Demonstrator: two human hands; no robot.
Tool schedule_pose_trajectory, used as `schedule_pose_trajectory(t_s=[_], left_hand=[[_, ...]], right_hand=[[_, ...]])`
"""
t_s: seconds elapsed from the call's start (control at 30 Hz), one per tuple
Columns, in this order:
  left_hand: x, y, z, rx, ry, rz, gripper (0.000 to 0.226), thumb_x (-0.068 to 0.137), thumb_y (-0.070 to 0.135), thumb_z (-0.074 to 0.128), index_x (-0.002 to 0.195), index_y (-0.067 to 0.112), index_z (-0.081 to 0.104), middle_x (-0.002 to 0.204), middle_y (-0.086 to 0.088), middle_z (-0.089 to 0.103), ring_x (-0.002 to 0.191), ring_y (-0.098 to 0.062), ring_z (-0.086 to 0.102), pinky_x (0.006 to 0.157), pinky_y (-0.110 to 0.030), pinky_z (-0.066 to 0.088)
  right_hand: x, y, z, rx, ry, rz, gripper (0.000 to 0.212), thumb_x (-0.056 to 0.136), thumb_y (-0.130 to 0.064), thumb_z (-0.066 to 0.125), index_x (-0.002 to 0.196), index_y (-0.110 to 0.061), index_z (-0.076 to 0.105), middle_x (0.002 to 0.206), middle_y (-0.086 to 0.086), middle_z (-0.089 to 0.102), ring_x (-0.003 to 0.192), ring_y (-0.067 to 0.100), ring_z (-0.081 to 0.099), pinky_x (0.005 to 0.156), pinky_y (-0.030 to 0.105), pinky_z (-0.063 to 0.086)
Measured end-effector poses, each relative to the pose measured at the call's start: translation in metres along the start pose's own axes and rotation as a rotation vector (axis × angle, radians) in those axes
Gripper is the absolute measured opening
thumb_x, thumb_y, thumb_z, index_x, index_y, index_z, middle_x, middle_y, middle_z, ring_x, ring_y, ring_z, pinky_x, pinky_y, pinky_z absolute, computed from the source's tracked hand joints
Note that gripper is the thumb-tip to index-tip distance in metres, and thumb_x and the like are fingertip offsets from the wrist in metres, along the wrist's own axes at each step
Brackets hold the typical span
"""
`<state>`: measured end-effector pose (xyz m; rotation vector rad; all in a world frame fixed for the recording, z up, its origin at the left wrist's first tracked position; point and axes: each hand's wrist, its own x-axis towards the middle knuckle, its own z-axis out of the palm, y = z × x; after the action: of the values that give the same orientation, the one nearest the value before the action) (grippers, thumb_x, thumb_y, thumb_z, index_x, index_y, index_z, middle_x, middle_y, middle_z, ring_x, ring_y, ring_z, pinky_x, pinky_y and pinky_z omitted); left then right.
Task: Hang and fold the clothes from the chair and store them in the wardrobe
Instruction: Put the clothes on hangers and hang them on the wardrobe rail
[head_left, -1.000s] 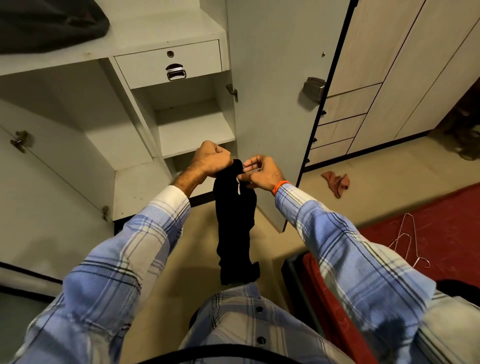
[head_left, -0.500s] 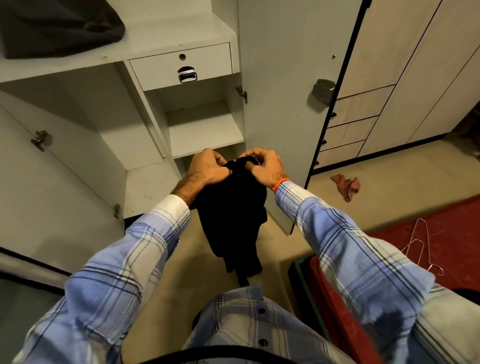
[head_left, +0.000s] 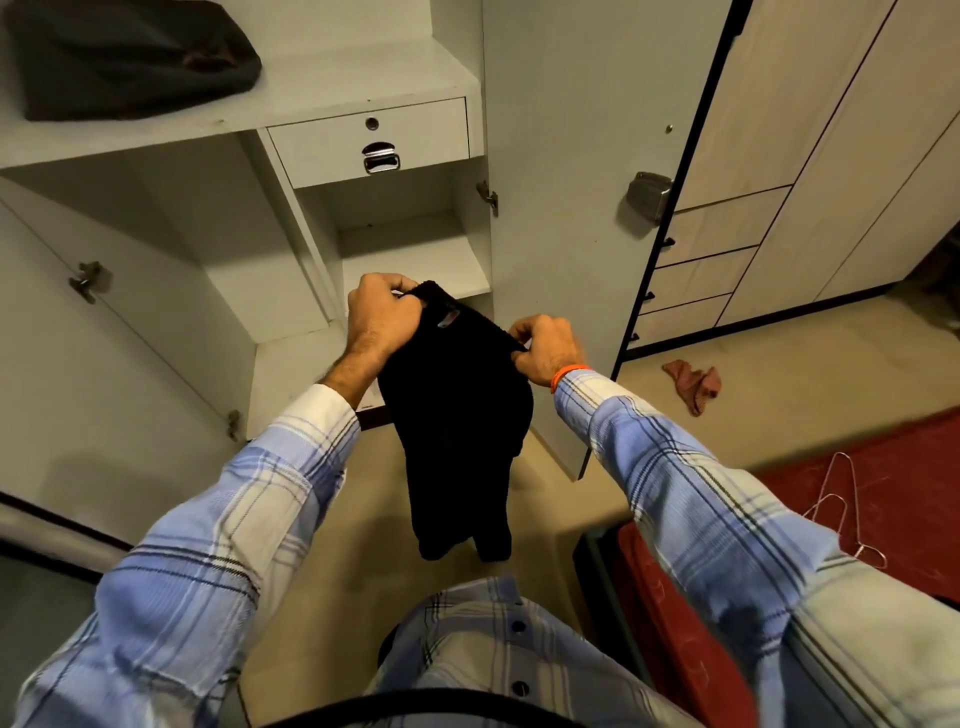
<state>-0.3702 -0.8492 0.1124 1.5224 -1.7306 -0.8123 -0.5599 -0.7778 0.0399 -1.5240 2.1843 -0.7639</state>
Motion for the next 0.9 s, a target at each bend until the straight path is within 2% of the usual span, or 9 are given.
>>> schedule_pose_trajectory(t_s=[0.1,0.2,0.3,0.47,0.53,0.63,0.7,0.8,0.9], left_hand=[[0.008,-0.009,-0.015,0.035,0.032,-0.011,0.018,0.085,0.011,0.060,0.091,0.018,0.075,0.108,-0.003,0.071,0.100,-0.021,0.065,0.093,-0.031,0.053],[0.016,-0.023,-0.030,0.122,0.063,-0.020,0.022,0.083,0.008,0.058,0.087,0.020,0.076,0.101,-0.005,0.073,0.098,-0.025,0.066,0.092,-0.033,0.054],[0.019,-0.037,-0.036,0.206,0.045,-0.032,0.023,0.082,0.004,0.060,0.081,0.020,0.075,0.094,-0.005,0.073,0.095,-0.025,0.067,0.090,-0.035,0.055],[0.022,-0.055,-0.031,0.324,0.021,-0.031,0.019,0.082,0.006,0.064,0.083,0.021,0.075,0.100,-0.007,0.073,0.099,-0.029,0.065,0.092,-0.034,0.053],[0.021,-0.057,-0.030,0.406,0.035,-0.058,0.015,0.082,0.011,0.064,0.090,0.019,0.074,0.105,-0.013,0.070,0.101,-0.036,0.063,0.090,-0.036,0.053],[0.017,-0.054,-0.029,0.541,0.082,-0.105,0.025,0.083,0.016,0.061,0.103,0.003,0.068,0.109,-0.022,0.065,0.101,-0.042,0.060,0.083,-0.039,0.051],[0.014,-0.049,-0.027,0.519,0.079,-0.160,0.022,0.085,0.018,0.059,0.097,0.000,0.065,0.104,-0.021,0.065,0.092,-0.039,0.064,0.075,-0.036,0.051],[0.016,-0.042,-0.026,0.329,-0.021,-0.303,0.013,0.084,0.015,0.059,0.088,0.003,0.063,0.092,-0.015,0.070,0.061,-0.029,0.069,0.051,-0.027,0.054],[0.023,-0.044,-0.024,0.022,-0.087,-0.410,0.022,0.084,0.006,0.062,0.104,-0.003,0.060,0.099,-0.020,0.068,0.061,-0.036,0.071,0.047,-0.038,0.059]], right_hand=[[-0.005,0.008,-0.005,-0.058,0.003,0.064,0.025,0.081,-0.015,0.065,0.103,-0.023,0.072,0.108,0.005,0.070,0.100,0.028,0.065,0.091,0.036,0.053],[-0.003,0.019,-0.016,-0.046,0.059,0.119,0.023,0.079,-0.014,0.064,0.097,-0.026,0.073,0.105,0.003,0.071,0.099,0.027,0.066,0.090,0.036,0.054],[-0.002,0.022,-0.030,-0.043,0.077,0.153,0.023,0.080,-0.014,0.064,0.096,-0.027,0.074,0.101,0.001,0.071,0.096,0.025,0.065,0.083,0.029,0.050],[0.004,0.022,-0.046,-0.048,0.137,0.196,0.024,0.078,-0.016,0.064,0.096,-0.028,0.074,0.100,0.001,0.071,0.097,0.026,0.065,0.078,0.027,0.044],[0.006,0.024,-0.050,-0.031,0.141,0.216,0.024,0.078,-0.015,0.063,0.095,-0.027,0.075,0.099,0.002,0.071,0.097,0.027,0.065,0.079,0.028,0.046],[0.007,0.023,-0.054,-0.031,0.147,0.248,0.025,0.079,-0.016,0.062,0.097,-0.027,0.075,0.100,0.002,0.070,0.097,0.027,0.063,0.081,0.029,0.045],[0.009,0.023,-0.054,0.004,0.162,0.267,0.023,0.080,-0.016,0.061,0.096,-0.024,0.075,0.096,0.004,0.068,0.093,0.027,0.063,0.082,0.029,0.047],[0.011,0.021,-0.054,0.078,0.194,0.289,0.020,0.080,-0.015,0.056,0.088,-0.017,0.075,0.088,0.008,0.071,0.084,0.029,0.066,0.085,0.032,0.055],[0.012,0.016,-0.056,0.192,0.204,0.344,0.024,0.079,-0.011,0.050,0.080,-0.013,0.074,0.077,0.008,0.072,0.067,0.028,0.071,0.072,0.034,0.061]])
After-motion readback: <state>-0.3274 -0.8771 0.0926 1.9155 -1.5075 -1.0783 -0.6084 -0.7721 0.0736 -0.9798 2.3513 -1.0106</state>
